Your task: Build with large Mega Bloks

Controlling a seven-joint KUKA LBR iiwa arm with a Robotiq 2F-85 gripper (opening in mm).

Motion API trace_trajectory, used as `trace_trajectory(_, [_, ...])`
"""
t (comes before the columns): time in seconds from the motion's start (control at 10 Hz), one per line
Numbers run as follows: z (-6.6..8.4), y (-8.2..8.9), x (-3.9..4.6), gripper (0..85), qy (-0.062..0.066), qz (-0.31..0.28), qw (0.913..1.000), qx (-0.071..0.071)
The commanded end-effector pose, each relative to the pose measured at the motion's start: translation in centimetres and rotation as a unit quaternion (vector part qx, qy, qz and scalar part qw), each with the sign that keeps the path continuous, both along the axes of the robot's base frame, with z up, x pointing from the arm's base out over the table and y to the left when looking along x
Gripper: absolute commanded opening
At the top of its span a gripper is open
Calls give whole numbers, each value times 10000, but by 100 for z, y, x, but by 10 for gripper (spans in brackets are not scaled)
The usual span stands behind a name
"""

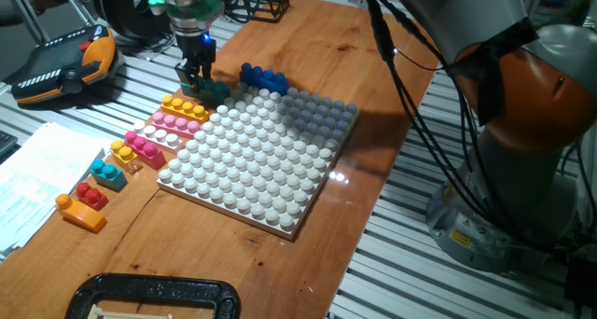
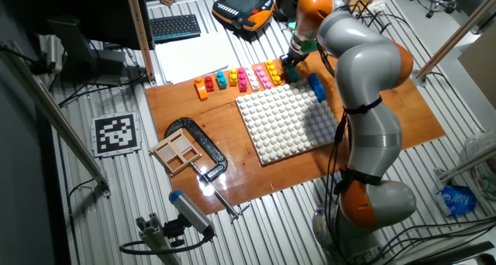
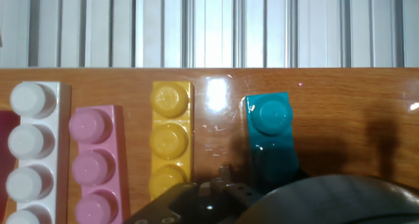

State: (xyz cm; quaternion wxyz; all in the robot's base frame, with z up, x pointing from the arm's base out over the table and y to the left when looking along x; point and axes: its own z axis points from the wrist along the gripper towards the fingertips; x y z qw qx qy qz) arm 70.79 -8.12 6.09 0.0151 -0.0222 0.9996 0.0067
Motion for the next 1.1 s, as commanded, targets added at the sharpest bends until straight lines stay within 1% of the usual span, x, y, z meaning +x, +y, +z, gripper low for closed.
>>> trace_trajectory(0.0, [5, 3, 1, 340, 40, 34, 10000, 6])
trace_trajectory(0.1, [23, 1, -7, 0, 85, 73, 9999, 36])
trace_trajectory(0.3, [41, -4, -13, 0, 108, 97, 9999, 43])
trace_trajectory(0.4, [52, -3, -18, 0, 108, 96, 9999, 20])
trace_trajectory(0.5, [95, 6, -35, 0, 109, 58, 9999, -2])
trace_trajectory(0.6, [193, 26, -67, 0, 156, -34, 9999, -24])
trace_trajectory(0.7, [300, 45, -107, 0, 172, -111, 9998, -53])
trace_trajectory(0.8, [400, 58, -161, 0, 171, -189, 9996, -114])
trace_trajectory(0.9, [473, 40, -224, 0, 211, -241, 9995, -60])
trace_trajectory(1.0, [547, 24, -305, 0, 248, -242, 9993, -100])
